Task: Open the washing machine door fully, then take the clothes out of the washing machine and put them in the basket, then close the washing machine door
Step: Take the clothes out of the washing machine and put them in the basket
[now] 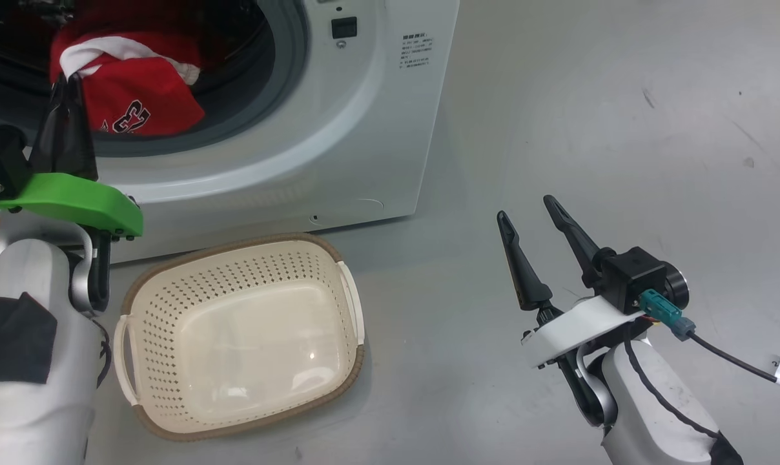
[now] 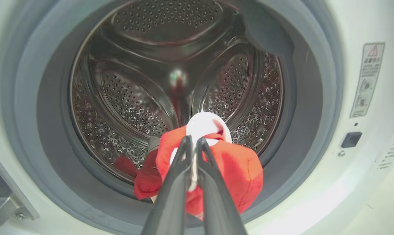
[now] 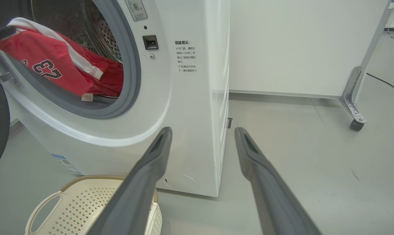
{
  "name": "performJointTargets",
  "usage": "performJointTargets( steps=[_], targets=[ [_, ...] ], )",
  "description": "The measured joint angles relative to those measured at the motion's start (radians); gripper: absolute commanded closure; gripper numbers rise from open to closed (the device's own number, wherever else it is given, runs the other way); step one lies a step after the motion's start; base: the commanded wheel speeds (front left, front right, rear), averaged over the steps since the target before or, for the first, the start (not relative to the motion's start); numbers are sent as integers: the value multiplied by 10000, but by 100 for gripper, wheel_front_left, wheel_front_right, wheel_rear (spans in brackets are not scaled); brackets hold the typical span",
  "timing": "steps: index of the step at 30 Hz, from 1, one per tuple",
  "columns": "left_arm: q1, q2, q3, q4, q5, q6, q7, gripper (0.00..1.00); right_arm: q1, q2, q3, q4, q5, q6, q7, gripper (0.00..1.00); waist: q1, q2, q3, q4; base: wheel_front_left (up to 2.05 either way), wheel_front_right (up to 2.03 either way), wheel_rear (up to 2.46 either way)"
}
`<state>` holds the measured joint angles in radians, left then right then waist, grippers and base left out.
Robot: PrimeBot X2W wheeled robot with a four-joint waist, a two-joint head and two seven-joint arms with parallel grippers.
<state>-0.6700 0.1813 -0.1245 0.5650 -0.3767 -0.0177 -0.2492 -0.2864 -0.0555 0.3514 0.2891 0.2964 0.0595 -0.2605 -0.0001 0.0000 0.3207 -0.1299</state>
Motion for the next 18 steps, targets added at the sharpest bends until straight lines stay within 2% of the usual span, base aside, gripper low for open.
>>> performJointTargets(
  steps=[18],
  targets=[
    [1189, -2, 272, -3664, 635, 667, -58, 100, 739, 4, -86, 107, 36, 132, 0, 0, 0, 0, -1370, 196, 0, 0, 0]
  ],
)
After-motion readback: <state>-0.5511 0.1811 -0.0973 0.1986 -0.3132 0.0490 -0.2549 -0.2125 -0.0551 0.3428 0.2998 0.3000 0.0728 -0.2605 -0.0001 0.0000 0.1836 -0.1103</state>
